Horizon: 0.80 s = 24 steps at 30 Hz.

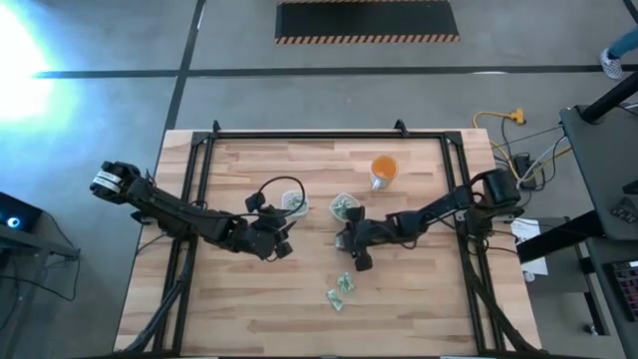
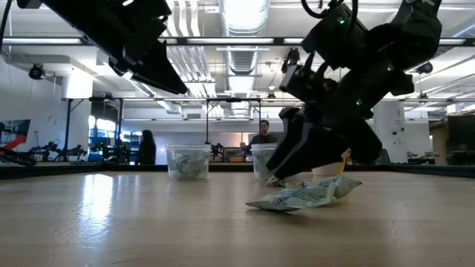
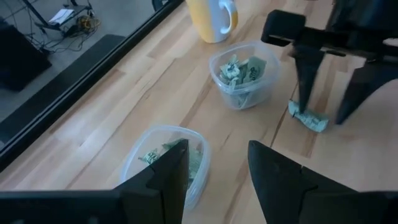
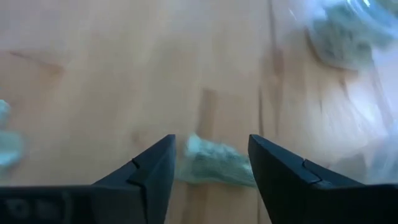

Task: Pick and place items into bin
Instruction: Put the white stevia packet into the right transparent bin

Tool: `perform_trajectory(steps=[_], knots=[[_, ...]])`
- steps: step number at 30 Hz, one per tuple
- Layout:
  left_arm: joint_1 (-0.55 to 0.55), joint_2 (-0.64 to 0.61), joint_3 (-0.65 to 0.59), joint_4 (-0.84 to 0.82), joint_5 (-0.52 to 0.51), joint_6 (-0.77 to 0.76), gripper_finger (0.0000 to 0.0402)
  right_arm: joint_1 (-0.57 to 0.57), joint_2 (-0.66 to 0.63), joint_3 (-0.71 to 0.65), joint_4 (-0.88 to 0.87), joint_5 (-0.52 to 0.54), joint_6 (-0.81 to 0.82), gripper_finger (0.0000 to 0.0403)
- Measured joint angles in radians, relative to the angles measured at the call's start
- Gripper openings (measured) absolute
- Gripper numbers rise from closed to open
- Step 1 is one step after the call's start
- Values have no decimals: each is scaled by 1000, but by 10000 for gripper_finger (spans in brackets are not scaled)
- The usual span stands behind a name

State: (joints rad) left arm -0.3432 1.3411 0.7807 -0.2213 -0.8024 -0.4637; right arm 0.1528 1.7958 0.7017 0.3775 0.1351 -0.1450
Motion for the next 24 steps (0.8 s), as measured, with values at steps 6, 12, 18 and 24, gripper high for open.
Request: perform_trajectory(steps=[6,12,18,24], knots=[[0,0,0,2,0,-1,148,0,0,16,-49,26,31,201],[0,0,1,13,0,-2,148,-3,6,16,-66,25,64,201],[0,0,2,22,1,-3,148,-2,17,30,-108,24,79,201],[0,0,2,27,2,-3,148,4,18,52,-156,17,88,201]])
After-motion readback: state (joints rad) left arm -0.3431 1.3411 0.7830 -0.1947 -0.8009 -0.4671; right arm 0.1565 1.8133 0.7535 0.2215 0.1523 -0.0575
